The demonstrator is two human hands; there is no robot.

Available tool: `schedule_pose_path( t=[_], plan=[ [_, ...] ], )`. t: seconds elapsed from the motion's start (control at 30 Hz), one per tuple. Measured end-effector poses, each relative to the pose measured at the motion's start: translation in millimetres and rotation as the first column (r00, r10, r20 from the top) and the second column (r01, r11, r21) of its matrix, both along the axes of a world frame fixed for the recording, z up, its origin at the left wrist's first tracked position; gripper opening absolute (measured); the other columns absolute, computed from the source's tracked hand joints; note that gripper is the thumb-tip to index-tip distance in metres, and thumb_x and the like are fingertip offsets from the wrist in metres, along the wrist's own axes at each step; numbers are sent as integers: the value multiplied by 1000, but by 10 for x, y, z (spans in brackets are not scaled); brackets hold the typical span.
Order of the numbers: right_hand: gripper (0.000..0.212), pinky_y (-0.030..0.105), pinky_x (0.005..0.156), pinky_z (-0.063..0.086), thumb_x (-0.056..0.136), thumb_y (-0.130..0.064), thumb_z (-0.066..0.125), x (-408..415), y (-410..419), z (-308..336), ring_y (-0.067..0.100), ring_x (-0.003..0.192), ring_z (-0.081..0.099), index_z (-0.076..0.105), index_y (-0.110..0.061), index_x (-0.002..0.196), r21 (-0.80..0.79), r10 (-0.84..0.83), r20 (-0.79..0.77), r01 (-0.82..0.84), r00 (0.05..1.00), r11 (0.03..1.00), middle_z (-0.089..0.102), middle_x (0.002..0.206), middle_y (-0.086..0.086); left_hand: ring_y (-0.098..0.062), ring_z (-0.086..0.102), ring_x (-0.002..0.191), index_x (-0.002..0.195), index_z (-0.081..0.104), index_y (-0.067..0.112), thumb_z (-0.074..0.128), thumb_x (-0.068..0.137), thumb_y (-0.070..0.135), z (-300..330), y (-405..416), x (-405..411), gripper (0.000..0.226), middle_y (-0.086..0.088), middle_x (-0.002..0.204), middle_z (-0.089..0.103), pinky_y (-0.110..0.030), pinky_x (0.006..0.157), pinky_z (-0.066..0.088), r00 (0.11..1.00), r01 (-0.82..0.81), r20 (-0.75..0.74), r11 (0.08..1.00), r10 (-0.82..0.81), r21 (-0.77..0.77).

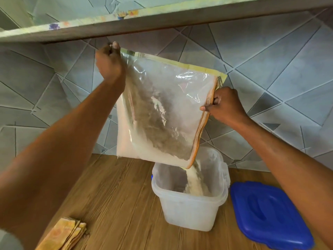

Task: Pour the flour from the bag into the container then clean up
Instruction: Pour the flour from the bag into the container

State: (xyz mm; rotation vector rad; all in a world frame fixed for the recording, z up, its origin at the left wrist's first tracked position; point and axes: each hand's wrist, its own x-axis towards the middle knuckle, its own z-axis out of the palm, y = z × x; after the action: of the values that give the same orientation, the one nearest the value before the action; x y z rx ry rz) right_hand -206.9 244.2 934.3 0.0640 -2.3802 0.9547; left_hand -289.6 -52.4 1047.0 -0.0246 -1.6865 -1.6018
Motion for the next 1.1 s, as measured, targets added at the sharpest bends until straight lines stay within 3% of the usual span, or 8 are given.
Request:
schedule_pose_path(
  t=[0.17,0.3,0.37,0.47,0.6,0.73,0.97,1.1],
  plan=[
    [38,47,72,62,61,-35,92,-51,59,16,32,79,71,71,-6,73,-31,-23,8,23,1000,999,73,72,10,-1,39,60,65,50,29,53,102,32,46,64,102,37,15,64,47,-26,62,35,999,-33,1,998,33,-46],
    [37,47,73,62,63,-36,92,-35,77,34,33,84,69,69,-8,72,46,-4,28,3,1000,999,72,73,9,-6,48,72,85,60,27,52,103,32,118,122,241,21,17,71,46,-23,66,36,998,-58,-4,997,58,-55],
    [35,45,71,62,65,-35,92,-19,80,40,31,78,71,69,-9,70,27,-5,2,5,1000,1000,72,72,8,-6,47,77,76,51,29,53,103,30,135,145,307,27,19,72,44,-24,71,37,999,-37,-17,999,37,-36],
    [45,30,66,46,72,-32,88,45,18,-16,29,69,58,51,-13,57,91,-14,-45,18,999,996,59,60,3,-8,44,77,66,38,34,54,103,28,115,152,310,40,19,70,39,-25,69,35,999,-40,-16,998,40,-48],
    [56,33,59,30,79,-30,84,157,-37,-68,25,63,38,36,-20,53,197,13,-37,-6,999,980,43,56,-3,0,35,53,62,44,27,55,102,27,36,85,260,41,16,61,39,-21,54,28,998,-69,-17,994,68,-88],
    [52,32,61,26,81,-31,83,121,-73,-116,29,74,41,39,-19,57,171,-33,-58,42,998,984,46,59,0,-11,31,58,61,44,21,56,98,27,49,-12,189,40,11,54,36,-32,58,26,999,-38,-27,995,36,-89],
    [52,30,66,30,77,-27,86,116,-56,-30,29,75,49,39,-21,55,63,-89,-110,96,990,993,56,63,5,-13,32,64,58,40,22,55,99,30,48,-65,140,44,9,56,35,-31,61,24,1000,-18,-23,996,16,-87],
    [43,31,65,33,83,-28,81,224,-160,-140,32,76,49,48,-18,57,259,-30,-77,49,997,965,51,64,5,-16,34,68,56,43,25,55,97,31,26,-35,113,43,11,57,37,-31,62,27,1000,4,-25,994,-7,-111]
  ],
)
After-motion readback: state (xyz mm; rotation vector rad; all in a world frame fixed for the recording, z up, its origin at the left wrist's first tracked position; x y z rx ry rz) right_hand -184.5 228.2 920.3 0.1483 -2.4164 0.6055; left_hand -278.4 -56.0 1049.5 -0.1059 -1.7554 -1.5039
